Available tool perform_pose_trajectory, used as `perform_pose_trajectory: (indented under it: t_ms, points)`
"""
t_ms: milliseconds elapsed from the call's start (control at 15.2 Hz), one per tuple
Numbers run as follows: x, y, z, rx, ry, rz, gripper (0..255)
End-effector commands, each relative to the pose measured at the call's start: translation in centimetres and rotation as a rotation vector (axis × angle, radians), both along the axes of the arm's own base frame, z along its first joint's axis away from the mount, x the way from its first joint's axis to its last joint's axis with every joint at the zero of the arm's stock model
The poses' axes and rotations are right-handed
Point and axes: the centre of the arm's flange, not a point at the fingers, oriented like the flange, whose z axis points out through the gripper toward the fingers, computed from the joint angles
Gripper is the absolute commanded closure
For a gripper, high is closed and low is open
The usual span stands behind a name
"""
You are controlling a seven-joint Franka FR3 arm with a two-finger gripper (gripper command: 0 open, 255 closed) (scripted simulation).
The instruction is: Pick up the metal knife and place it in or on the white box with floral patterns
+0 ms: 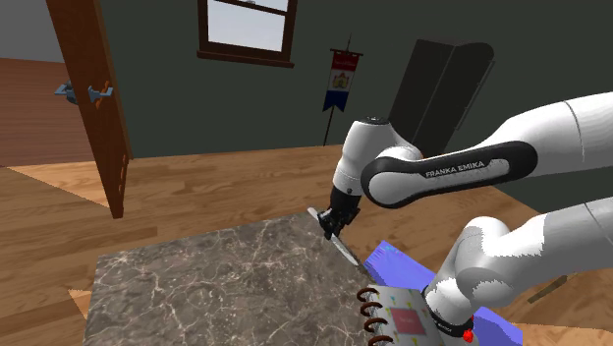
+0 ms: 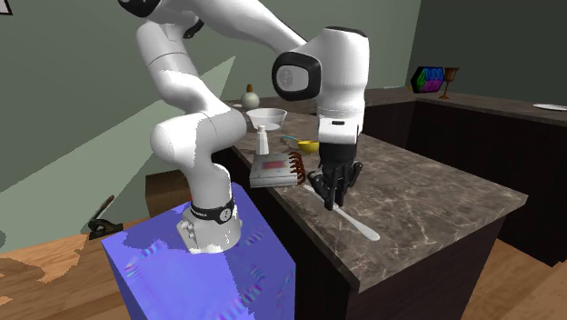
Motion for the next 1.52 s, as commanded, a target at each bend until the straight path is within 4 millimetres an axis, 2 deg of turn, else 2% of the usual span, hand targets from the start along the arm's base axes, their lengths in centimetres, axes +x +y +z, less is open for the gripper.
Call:
perform_pose_trajectory:
  t_ms: [0, 924, 1452]
  points:
    - [-0.1, 0.0, 1.1, 0.000, 0.001, 0.000, 255]
    - [-0.1, 0.0, 8.5, 0.000, 0.001, 0.000, 255]
    - [-10.0, 3.6, 9.1, 0.000, 0.001, 0.000, 255]
